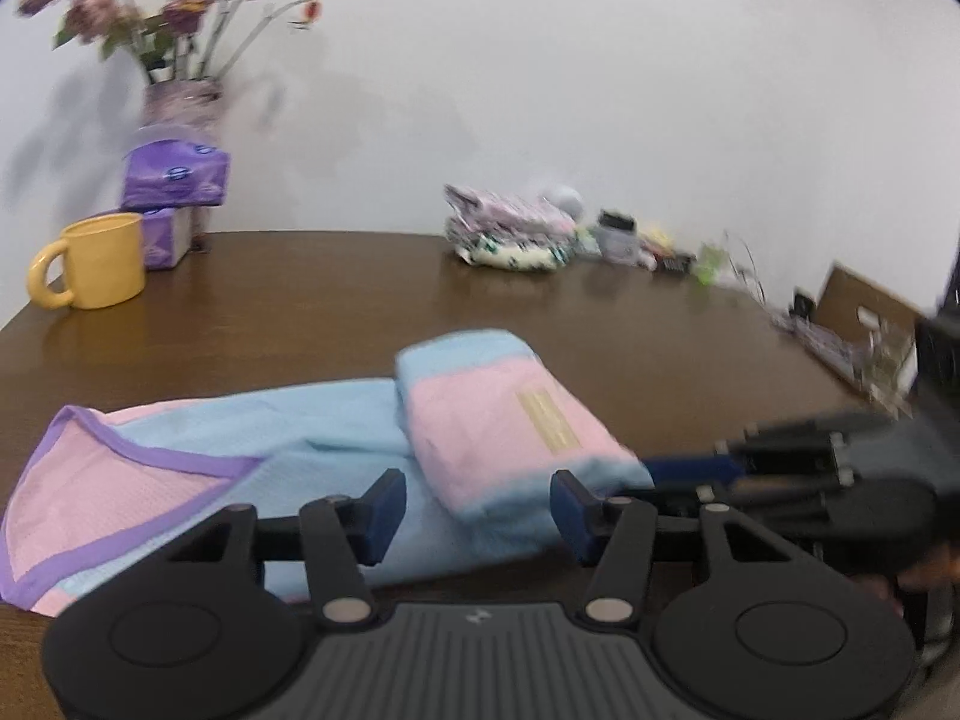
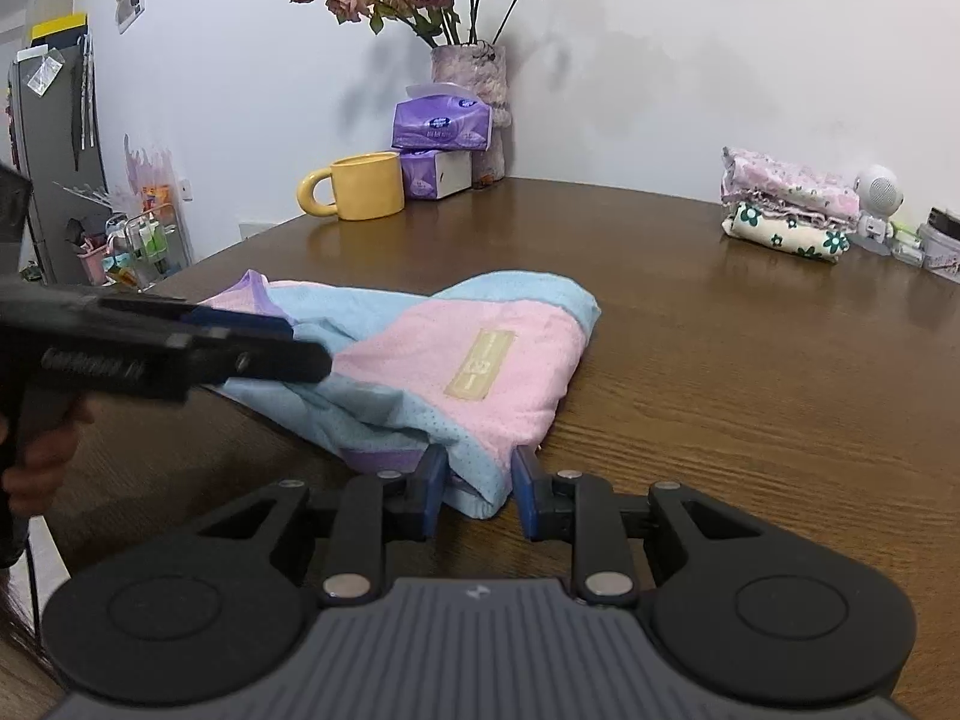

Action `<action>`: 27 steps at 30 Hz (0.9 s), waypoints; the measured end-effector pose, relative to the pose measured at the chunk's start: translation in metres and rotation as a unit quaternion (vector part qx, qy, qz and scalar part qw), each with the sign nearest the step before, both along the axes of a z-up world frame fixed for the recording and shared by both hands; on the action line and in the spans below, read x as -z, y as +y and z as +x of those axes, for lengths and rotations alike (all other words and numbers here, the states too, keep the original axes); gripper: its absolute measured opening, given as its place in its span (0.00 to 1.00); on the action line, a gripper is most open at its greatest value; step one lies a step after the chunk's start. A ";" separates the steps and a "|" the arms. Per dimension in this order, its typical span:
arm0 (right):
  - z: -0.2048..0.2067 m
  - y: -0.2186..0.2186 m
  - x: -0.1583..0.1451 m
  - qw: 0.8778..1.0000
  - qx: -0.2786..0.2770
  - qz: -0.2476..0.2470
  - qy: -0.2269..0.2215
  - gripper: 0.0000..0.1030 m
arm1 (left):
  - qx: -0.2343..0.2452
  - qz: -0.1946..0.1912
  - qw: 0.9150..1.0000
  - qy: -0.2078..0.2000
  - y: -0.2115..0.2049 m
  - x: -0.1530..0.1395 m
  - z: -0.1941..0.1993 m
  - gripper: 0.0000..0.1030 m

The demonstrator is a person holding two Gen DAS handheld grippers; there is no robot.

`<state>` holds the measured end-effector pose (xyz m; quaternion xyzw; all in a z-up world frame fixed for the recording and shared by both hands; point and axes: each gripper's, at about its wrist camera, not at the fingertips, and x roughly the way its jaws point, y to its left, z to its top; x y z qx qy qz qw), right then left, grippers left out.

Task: Fold clothes
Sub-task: 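Lower the folded end onto the towel and open the right gripper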

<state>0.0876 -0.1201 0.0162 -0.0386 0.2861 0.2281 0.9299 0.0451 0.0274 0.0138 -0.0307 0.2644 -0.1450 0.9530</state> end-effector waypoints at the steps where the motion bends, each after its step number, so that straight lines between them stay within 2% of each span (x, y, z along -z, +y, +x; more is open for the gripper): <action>1: 0.000 0.001 0.000 1.000 0.000 -0.001 -0.001 0.23 | 0.006 0.015 1.000 0.000 -0.005 0.002 -0.001 0.50; 3: 0.000 0.002 0.001 1.000 0.000 -0.005 -0.004 0.23 | 0.005 0.052 0.999 -0.003 -0.015 0.005 0.002 0.44; 5: 0.001 0.003 0.002 1.000 0.002 -0.005 -0.003 0.21 | 0.004 0.088 0.996 -0.006 -0.026 0.008 0.004 0.28; 6: 0.002 0.003 0.003 1.000 0.003 -0.006 -0.001 0.19 | 0.005 0.100 0.995 -0.008 -0.030 0.010 0.006 0.24; 8: 0.001 0.003 0.003 1.000 0.006 -0.006 -0.005 0.15 | 0.004 0.121 0.992 -0.015 -0.038 0.012 0.008 0.10; 9: 0.000 0.003 0.002 1.000 0.007 -0.005 -0.008 0.12 | 0.001 0.128 0.992 -0.020 -0.040 0.013 0.010 0.09; 13: -0.002 0.002 0.000 1.000 0.015 0.002 -0.018 0.11 | -0.019 0.109 0.994 -0.024 -0.043 0.016 0.007 0.10; 15: -0.005 0.003 0.002 1.000 0.011 -0.002 -0.016 0.19 | -0.025 0.096 0.995 -0.020 -0.040 0.017 0.005 0.15; 17: -0.012 0.007 0.001 1.000 0.002 -0.011 -0.029 0.31 | -0.028 0.095 0.995 -0.022 -0.038 0.015 0.003 0.25; 19: -0.018 0.013 -0.001 0.999 -0.003 -0.028 -0.044 0.34 | -0.032 0.098 0.994 -0.026 -0.037 0.013 0.001 0.30; 22: -0.020 0.022 -0.001 0.997 -0.004 -0.052 -0.058 0.38 | -0.039 0.097 0.994 -0.031 -0.037 0.011 0.003 0.30; 25: -0.018 0.031 0.000 0.995 -0.001 -0.073 -0.063 0.42 | -0.049 0.101 0.993 -0.035 -0.039 0.012 0.005 0.24; 26: -0.016 0.033 0.001 0.995 0.003 -0.078 -0.064 0.42 | -0.050 0.098 0.993 -0.035 -0.038 0.012 0.006 0.13; 27: -0.015 0.033 0.002 0.995 0.009 -0.080 -0.063 0.41 | -0.049 0.093 0.994 -0.033 -0.037 0.013 0.006 0.08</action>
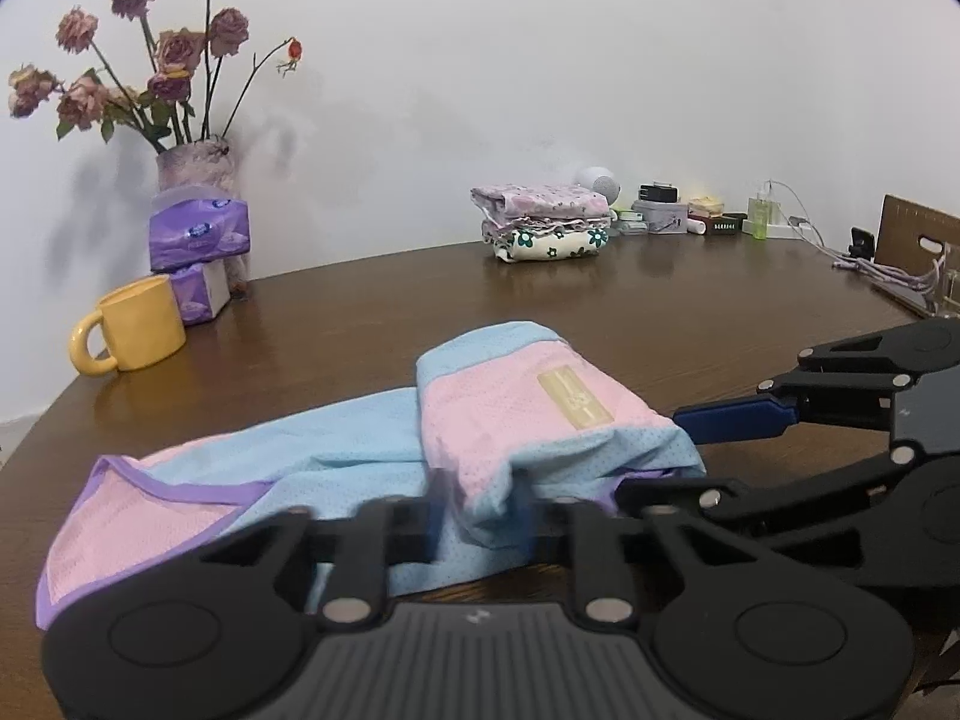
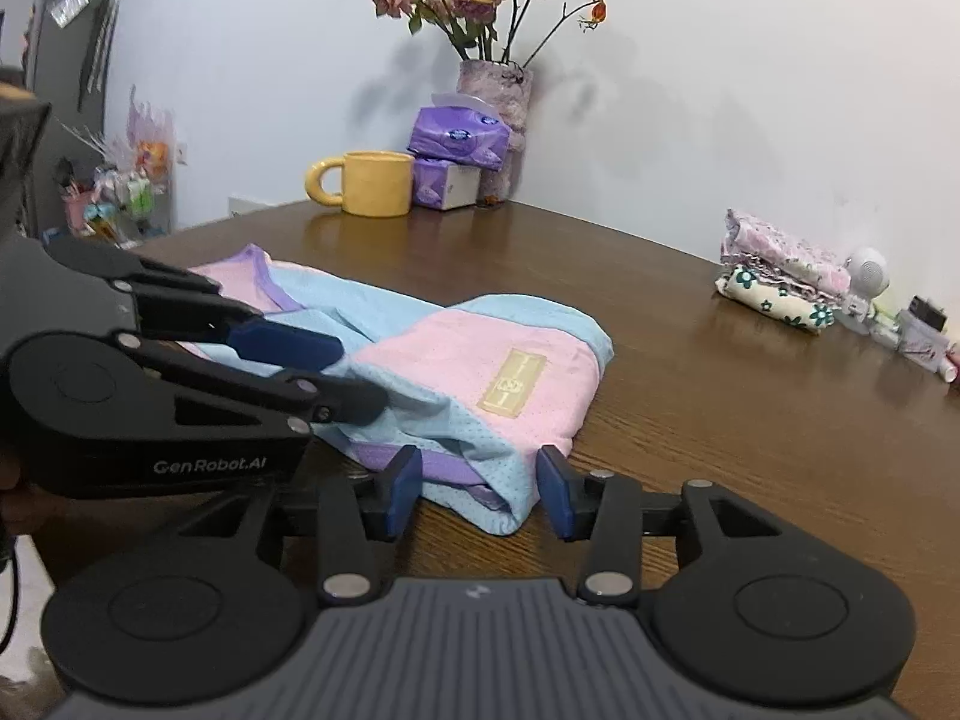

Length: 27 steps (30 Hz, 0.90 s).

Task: Fold clothes
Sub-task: 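Lower the folded end onto the towel and open the right gripper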

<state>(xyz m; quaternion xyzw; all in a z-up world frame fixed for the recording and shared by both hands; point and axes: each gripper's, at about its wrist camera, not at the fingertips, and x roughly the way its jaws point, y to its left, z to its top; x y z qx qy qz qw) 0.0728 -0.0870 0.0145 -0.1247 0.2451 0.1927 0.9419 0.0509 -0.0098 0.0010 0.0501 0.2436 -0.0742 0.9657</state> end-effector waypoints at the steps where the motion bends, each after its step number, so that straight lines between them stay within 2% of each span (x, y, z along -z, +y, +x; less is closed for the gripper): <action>1: 0.001 -0.001 0.001 1.000 0.007 0.000 0.002 0.39 | 0.000 -0.006 1.000 0.001 0.001 0.000 -0.001 0.08; 3: 0.003 -0.005 0.001 1.000 0.014 0.006 0.012 0.28 | -0.003 -0.009 1.000 0.002 0.003 0.002 -0.002 0.07; 6: 0.002 -0.011 0.002 0.999 0.016 0.021 0.024 0.17 | -0.008 -0.009 1.000 0.000 0.004 0.004 -0.006 0.05; 9: -0.001 -0.014 0.002 0.999 0.019 0.024 0.023 0.10 | -0.012 -0.010 1.000 -0.001 0.004 0.007 -0.009 0.03; 16: 0.001 -0.016 0.005 0.999 0.023 0.026 0.028 0.06 | -0.021 -0.013 1.000 0.004 0.006 0.007 -0.010 0.03; 21: 0.000 -0.017 0.004 0.999 0.024 0.028 0.031 0.06 | -0.029 -0.022 0.999 0.008 0.007 0.007 -0.010 0.09; 22: 0.000 -0.018 0.004 0.999 0.024 0.029 0.032 0.06 | -0.030 -0.028 0.999 0.010 0.008 0.007 -0.011 0.18; 23: 0.000 -0.018 0.004 0.999 0.024 0.031 0.033 0.06 | -0.030 -0.033 0.999 0.011 0.009 0.006 -0.012 0.39; 24: 0.000 -0.019 0.004 0.999 0.023 0.035 0.035 0.06 | -0.026 -0.039 0.999 0.009 0.009 0.005 -0.014 0.47; 25: -0.001 -0.021 0.002 0.998 0.023 0.040 0.038 0.06 | -0.018 -0.042 0.999 0.005 0.010 0.003 -0.017 0.53; 27: -0.004 -0.026 -0.002 0.998 0.017 0.053 0.042 0.15 | 0.000 -0.048 0.999 -0.004 0.012 0.000 -0.024 0.56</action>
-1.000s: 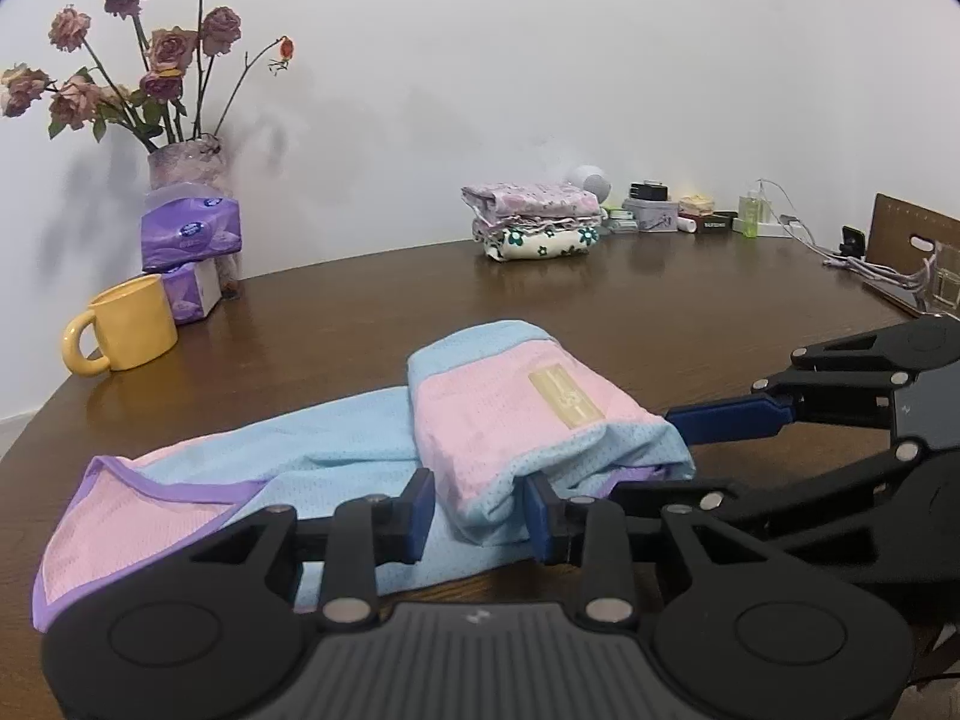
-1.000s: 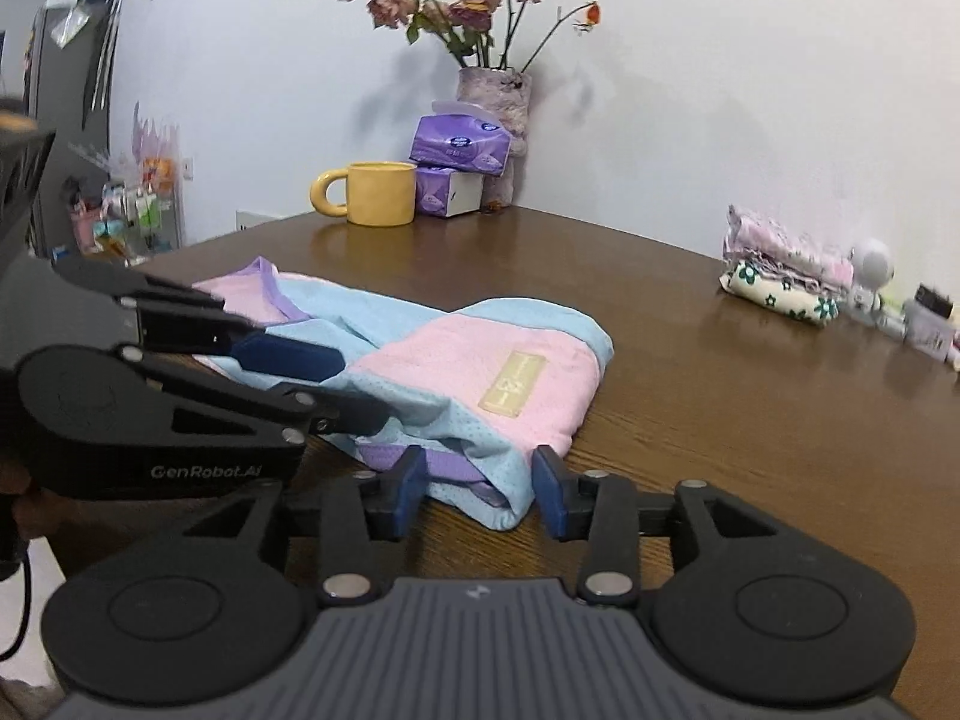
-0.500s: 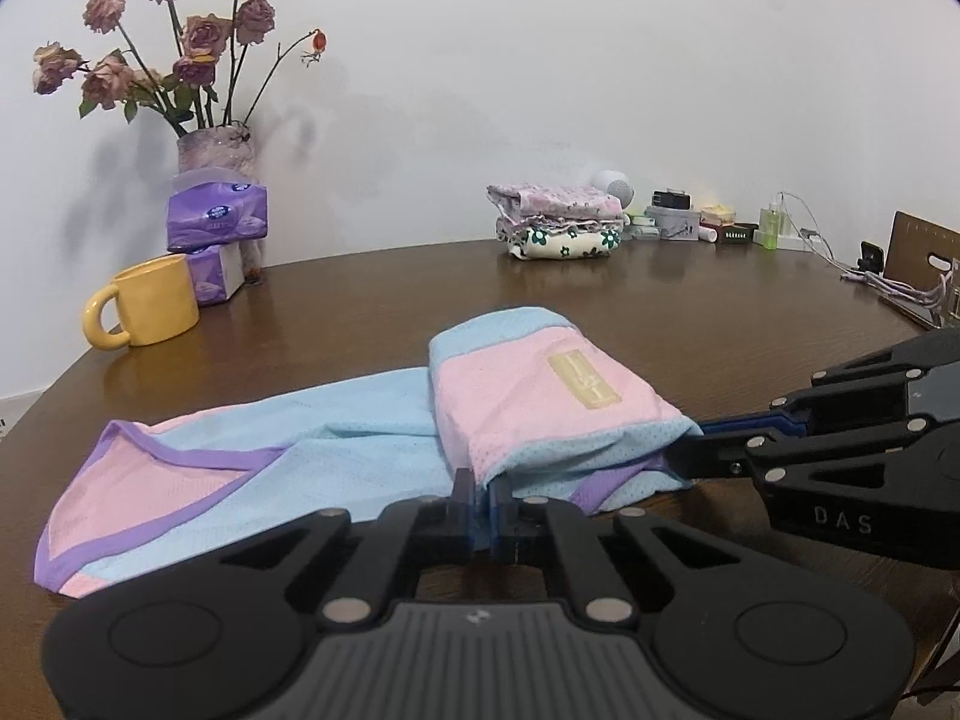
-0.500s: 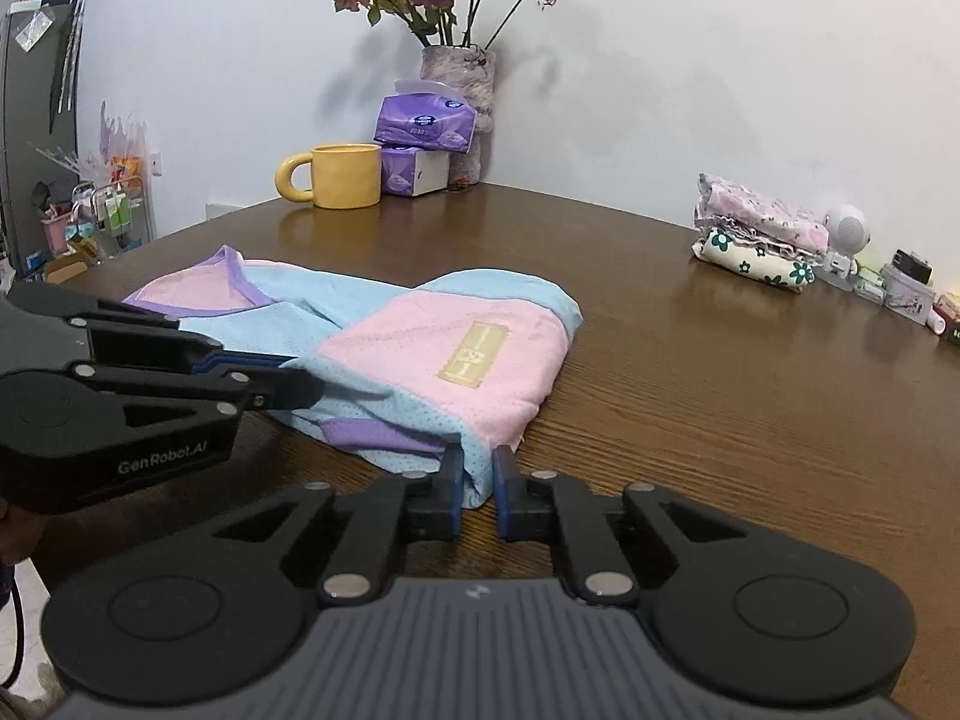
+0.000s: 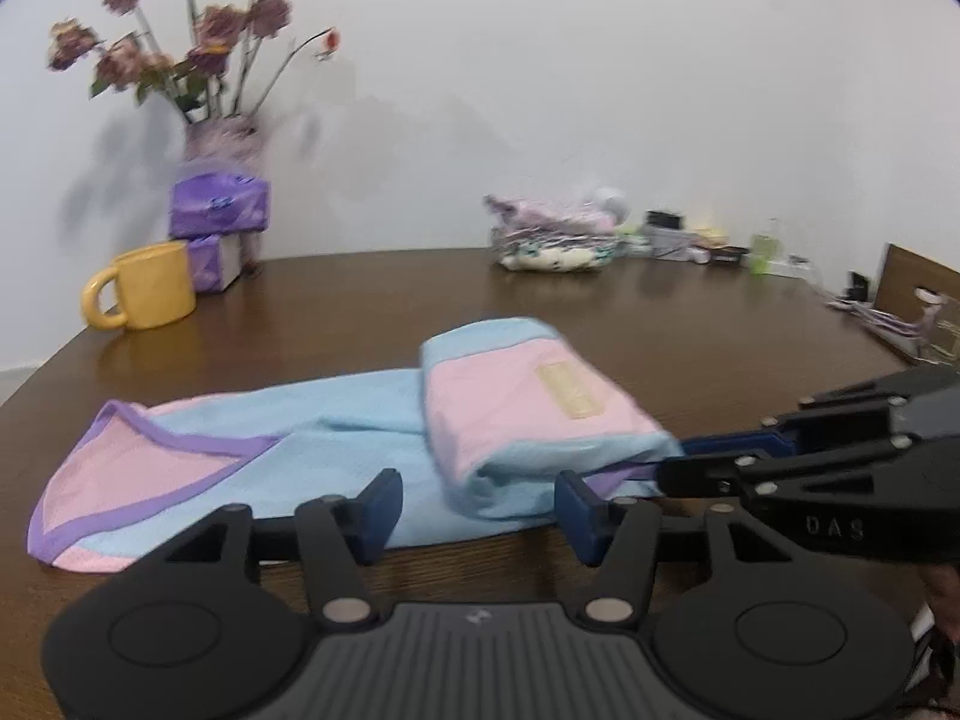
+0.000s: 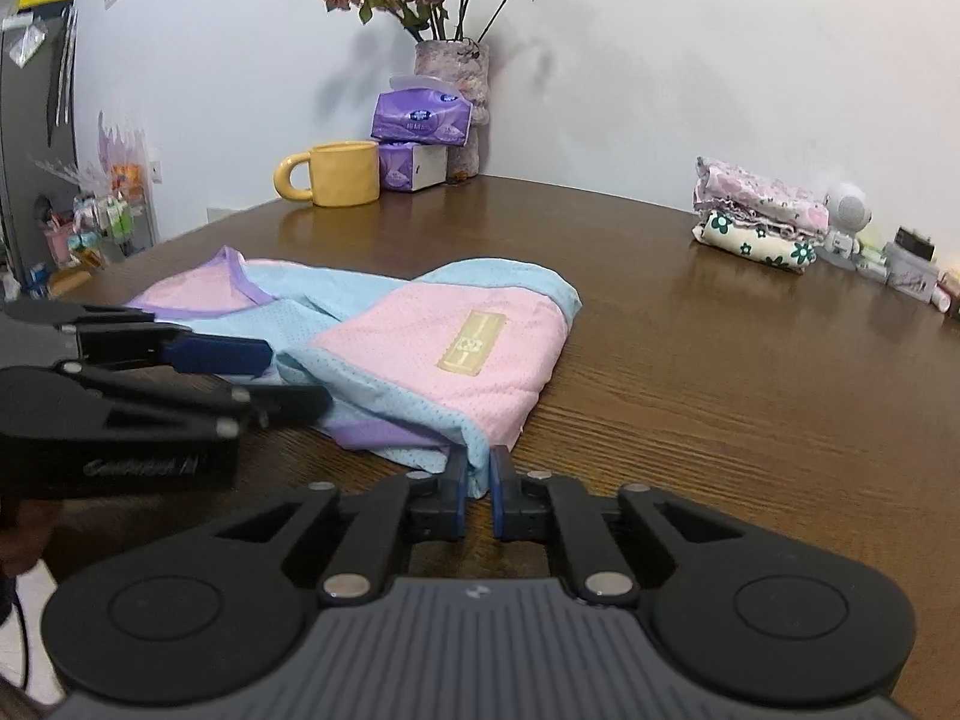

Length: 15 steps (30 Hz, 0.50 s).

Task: Fold clothes
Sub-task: 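Lower the folded end onto the towel and open the right gripper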

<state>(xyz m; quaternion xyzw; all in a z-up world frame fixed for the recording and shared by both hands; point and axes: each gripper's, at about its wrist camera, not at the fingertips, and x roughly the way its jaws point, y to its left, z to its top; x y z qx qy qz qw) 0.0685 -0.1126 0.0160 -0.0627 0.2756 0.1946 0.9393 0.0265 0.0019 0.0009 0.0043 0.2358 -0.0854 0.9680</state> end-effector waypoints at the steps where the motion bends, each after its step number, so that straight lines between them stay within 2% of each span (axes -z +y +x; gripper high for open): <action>1: -0.002 -0.002 -0.001 1.000 -0.001 0.003 0.000 0.18 | 0.009 0.005 1.000 0.000 -0.002 -0.001 -0.001 0.57; 2: -0.003 -0.003 -0.003 1.000 -0.001 0.006 -0.002 0.21 | 0.018 0.010 1.000 0.000 -0.004 -0.001 -0.002 0.57; 7: 0.000 -0.004 -0.002 1.000 -0.002 0.005 0.004 0.22 | 0.030 0.077 0.996 0.015 -0.017 0.001 0.008 0.56; 11: 0.005 -0.002 0.002 1.000 -0.004 0.005 0.012 0.22 | 0.043 0.086 0.995 0.026 -0.018 0.001 0.018 0.47; 15: 0.008 -0.001 0.003 1.000 -0.005 0.006 0.015 0.22 | 0.041 0.078 0.996 0.032 -0.020 0.002 0.030 0.40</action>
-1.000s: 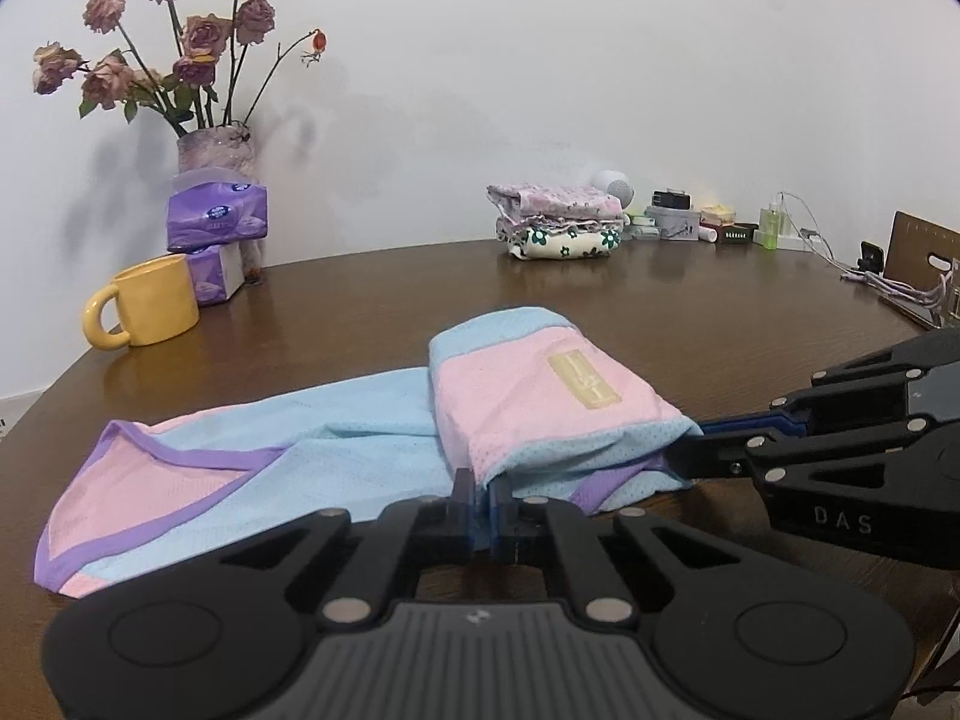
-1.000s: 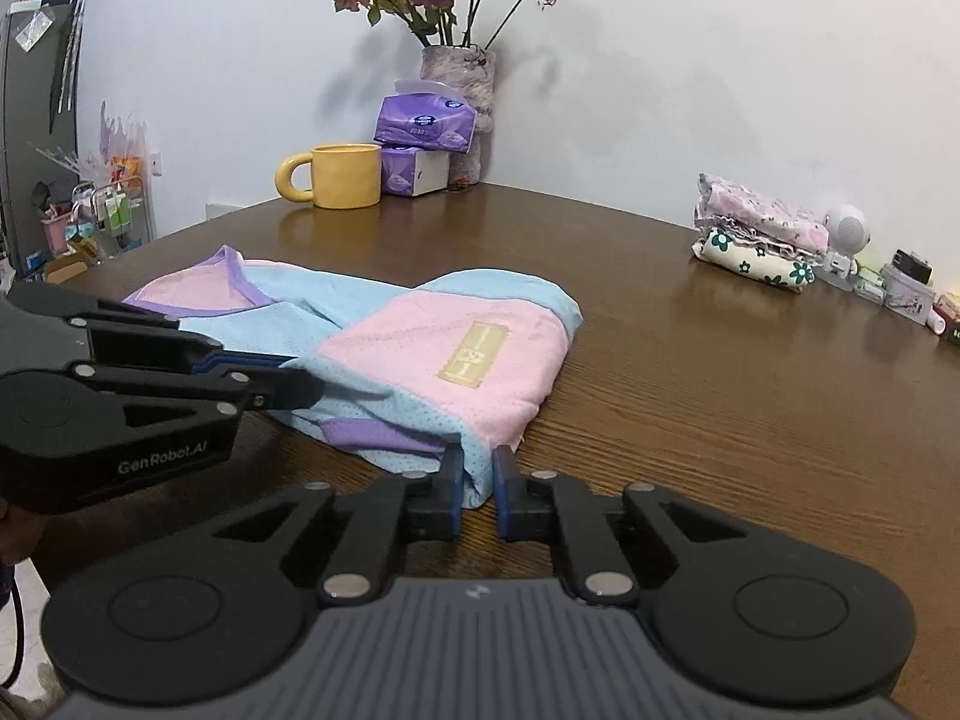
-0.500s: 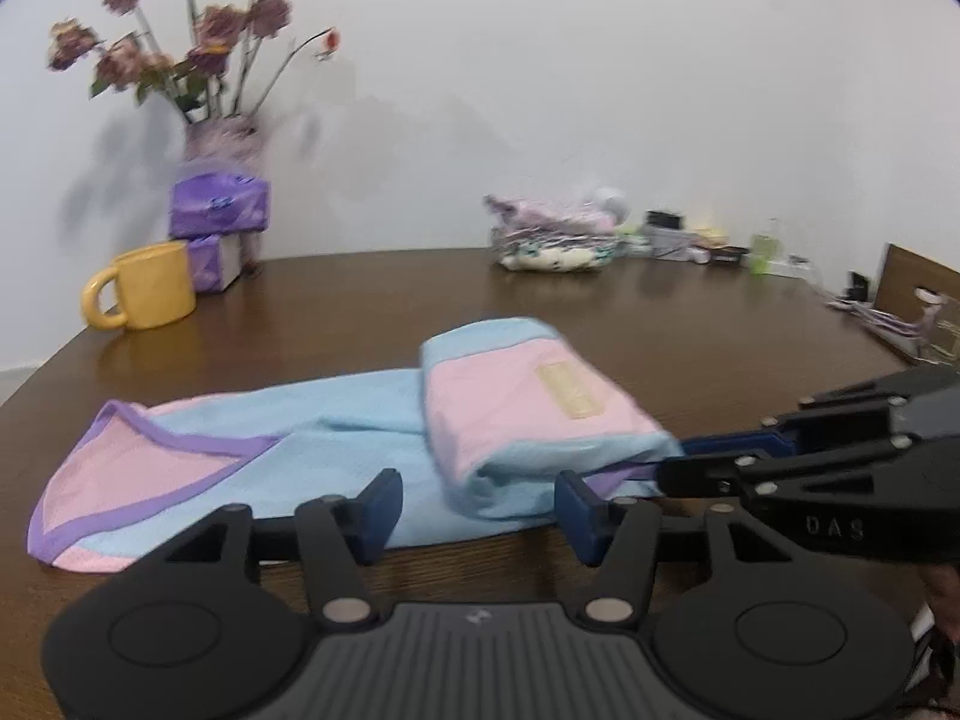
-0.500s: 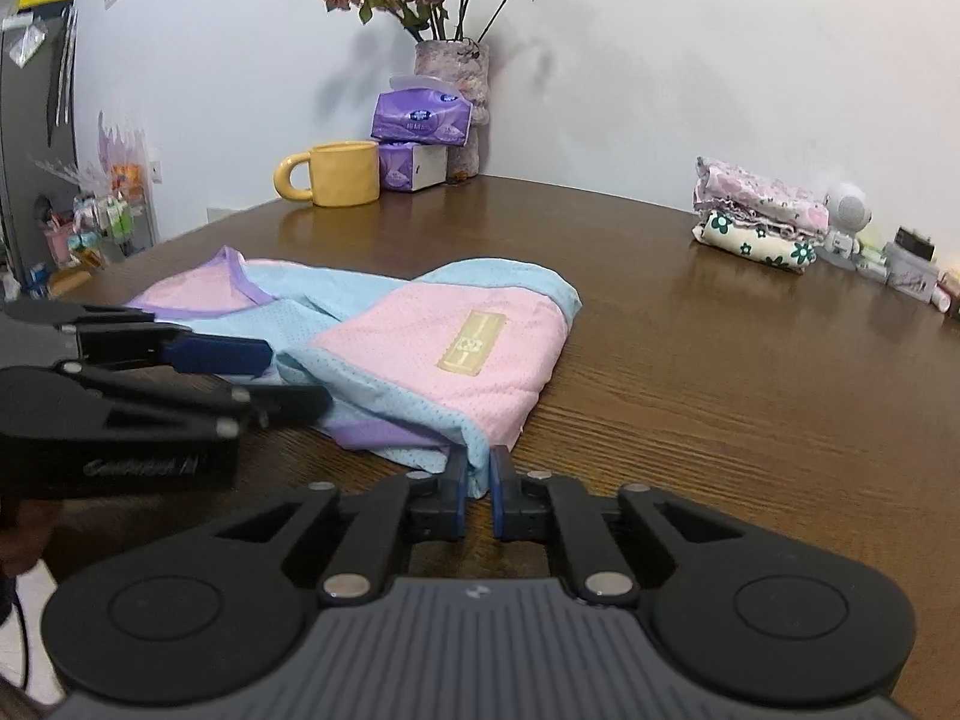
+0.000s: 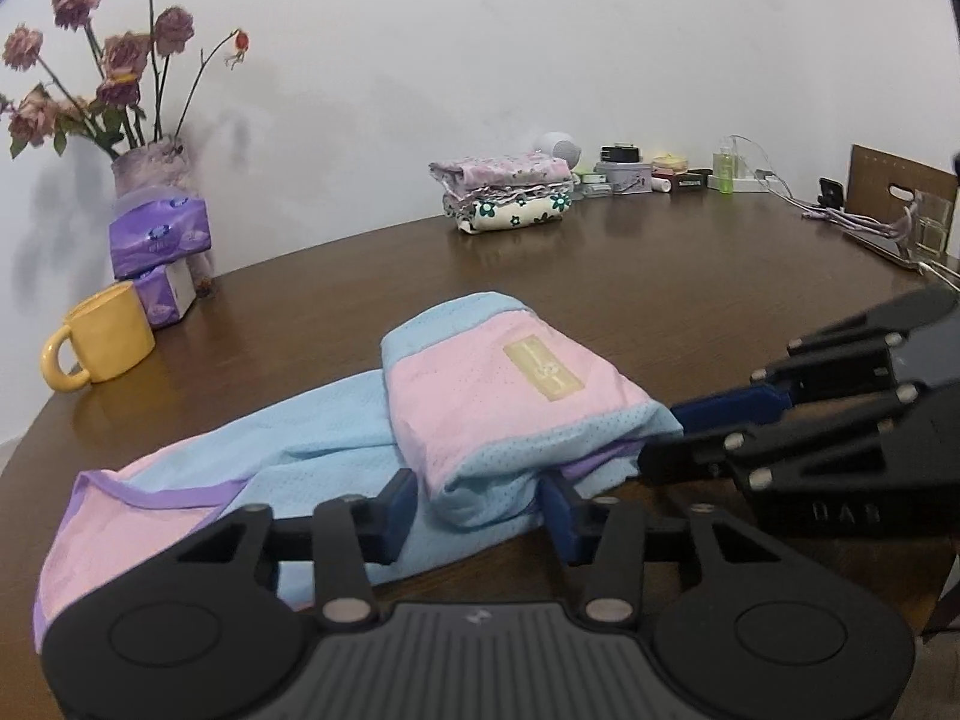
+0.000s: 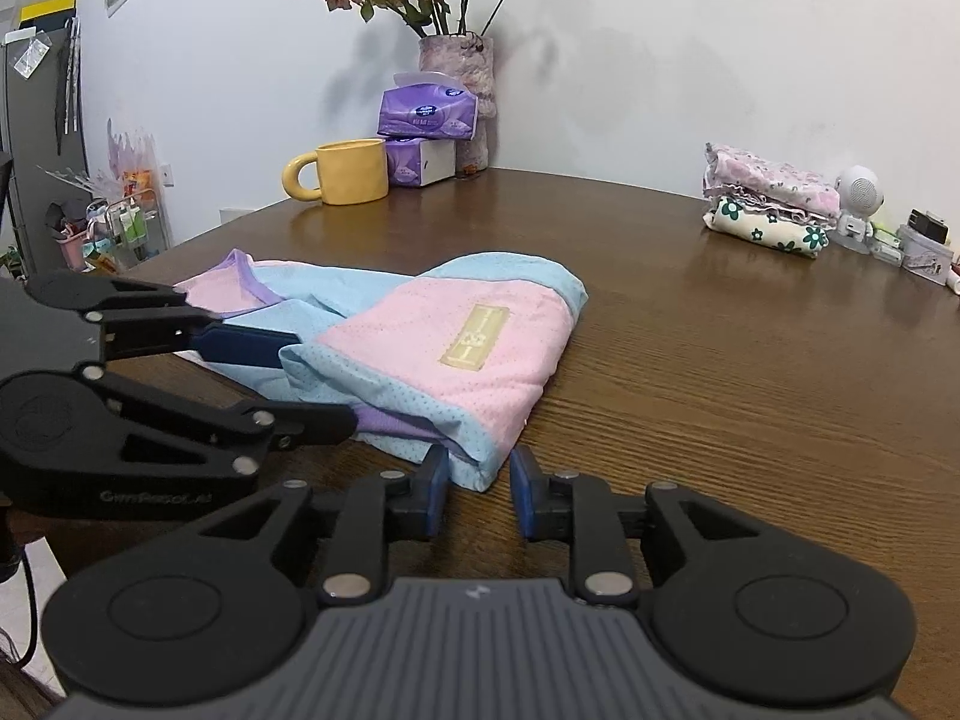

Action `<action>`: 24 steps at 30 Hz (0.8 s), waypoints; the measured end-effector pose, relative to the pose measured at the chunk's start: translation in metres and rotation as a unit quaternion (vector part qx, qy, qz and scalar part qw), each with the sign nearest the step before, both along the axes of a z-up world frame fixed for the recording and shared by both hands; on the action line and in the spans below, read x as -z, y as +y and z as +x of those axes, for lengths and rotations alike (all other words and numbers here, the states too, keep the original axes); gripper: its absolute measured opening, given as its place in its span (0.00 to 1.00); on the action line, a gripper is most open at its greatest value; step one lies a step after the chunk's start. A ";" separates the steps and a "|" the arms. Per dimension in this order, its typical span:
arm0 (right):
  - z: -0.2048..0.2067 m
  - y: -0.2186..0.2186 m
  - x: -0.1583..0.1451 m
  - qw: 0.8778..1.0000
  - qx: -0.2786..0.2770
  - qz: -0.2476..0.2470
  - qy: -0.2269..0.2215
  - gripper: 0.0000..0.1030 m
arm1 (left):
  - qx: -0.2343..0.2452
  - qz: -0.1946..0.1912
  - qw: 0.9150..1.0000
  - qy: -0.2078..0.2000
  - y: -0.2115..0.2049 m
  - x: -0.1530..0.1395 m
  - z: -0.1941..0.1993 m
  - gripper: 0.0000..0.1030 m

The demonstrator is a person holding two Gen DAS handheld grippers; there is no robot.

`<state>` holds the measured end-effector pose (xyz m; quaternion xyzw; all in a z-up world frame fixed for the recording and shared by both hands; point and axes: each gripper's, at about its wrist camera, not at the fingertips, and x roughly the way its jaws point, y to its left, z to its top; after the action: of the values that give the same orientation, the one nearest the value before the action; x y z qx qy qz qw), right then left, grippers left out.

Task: Fold clothes
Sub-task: 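Lower the folded end onto the towel and open the right gripper, then move both open grippers toward the folded pink end of the towel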

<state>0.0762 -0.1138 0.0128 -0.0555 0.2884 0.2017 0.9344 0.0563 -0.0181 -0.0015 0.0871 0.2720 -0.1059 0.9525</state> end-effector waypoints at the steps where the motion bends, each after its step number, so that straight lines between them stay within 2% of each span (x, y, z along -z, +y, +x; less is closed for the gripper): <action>1: 0.000 -0.001 -0.001 1.000 0.000 0.002 0.000 0.22 | -0.002 -0.005 1.000 0.004 0.000 0.000 0.002 0.40; 3: -0.002 -0.004 -0.003 1.000 0.002 0.009 0.001 0.22 | -0.005 -0.026 1.000 0.004 0.004 -0.001 0.000 0.43; 5: -0.003 -0.007 -0.005 1.000 0.003 0.017 0.001 0.25 | -0.008 -0.055 0.998 0.000 0.011 -0.004 -0.006 0.66; 6: -0.004 -0.009 -0.006 1.000 0.004 0.020 0.002 0.33 | -0.010 -0.069 0.998 -0.001 0.014 -0.005 -0.009 0.70; 7: -0.005 -0.012 -0.008 1.000 0.006 0.025 0.001 0.37 | -0.018 -0.084 0.996 0.000 0.018 -0.005 -0.011 0.77; 10: -0.003 -0.018 -0.012 0.999 0.010 0.044 0.008 0.42 | -0.046 -0.120 0.992 0.012 0.027 -0.005 -0.013 0.79; 13: 0.002 -0.020 -0.014 0.998 0.011 0.064 0.019 0.51 | -0.060 -0.133 0.989 0.016 0.031 -0.006 -0.013 0.82; 16: 0.006 -0.022 -0.019 0.996 0.017 0.081 0.022 0.68 | -0.067 -0.135 0.989 0.011 0.032 -0.009 -0.014 0.85; 17: 0.007 -0.022 -0.021 0.996 0.019 0.089 0.023 0.78 | -0.070 -0.135 0.988 0.010 0.033 -0.009 -0.014 0.86; 18: 0.008 -0.023 -0.022 0.995 0.020 0.096 0.024 0.84 | -0.071 -0.134 0.988 0.009 0.033 -0.009 -0.014 0.86; 19: 0.009 -0.023 -0.023 0.994 0.021 0.104 0.025 0.86 | -0.073 -0.135 0.988 0.007 0.033 -0.009 -0.014 0.86; 21: 0.009 -0.022 -0.024 0.993 0.024 0.114 0.026 0.99 | -0.078 -0.136 0.988 0.002 0.036 -0.009 -0.014 0.87; 24: 0.009 -0.014 -0.026 0.994 0.026 0.103 0.023 1.00 | -0.082 -0.124 0.989 -0.014 0.041 -0.014 -0.015 0.92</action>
<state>0.0857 -0.1282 0.0389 0.0529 0.2886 0.2067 0.9334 0.0415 0.0228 0.0124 -0.0525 0.2498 -0.0592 0.9651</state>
